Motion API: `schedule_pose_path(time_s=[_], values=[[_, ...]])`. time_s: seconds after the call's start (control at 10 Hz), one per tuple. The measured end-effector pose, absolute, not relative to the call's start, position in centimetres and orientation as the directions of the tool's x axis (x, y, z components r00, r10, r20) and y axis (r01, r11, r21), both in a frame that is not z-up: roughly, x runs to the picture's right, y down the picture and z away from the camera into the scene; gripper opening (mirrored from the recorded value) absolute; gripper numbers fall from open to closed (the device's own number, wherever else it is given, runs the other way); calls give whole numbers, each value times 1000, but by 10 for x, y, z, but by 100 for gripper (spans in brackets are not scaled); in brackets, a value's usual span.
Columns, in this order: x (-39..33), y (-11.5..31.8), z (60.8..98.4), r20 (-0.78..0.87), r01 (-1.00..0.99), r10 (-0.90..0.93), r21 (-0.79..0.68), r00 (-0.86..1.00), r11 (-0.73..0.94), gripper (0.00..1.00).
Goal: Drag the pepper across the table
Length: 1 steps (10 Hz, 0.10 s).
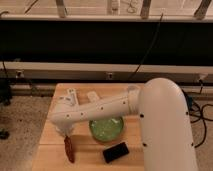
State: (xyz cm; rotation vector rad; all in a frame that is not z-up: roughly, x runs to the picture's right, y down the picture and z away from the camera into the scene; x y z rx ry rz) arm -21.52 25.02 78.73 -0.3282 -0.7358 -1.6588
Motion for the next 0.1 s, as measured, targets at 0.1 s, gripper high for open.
schedule_pose_path(time_s=[0.1], values=[[-214,250,788,589,956,-774,286,-233,-70,16]])
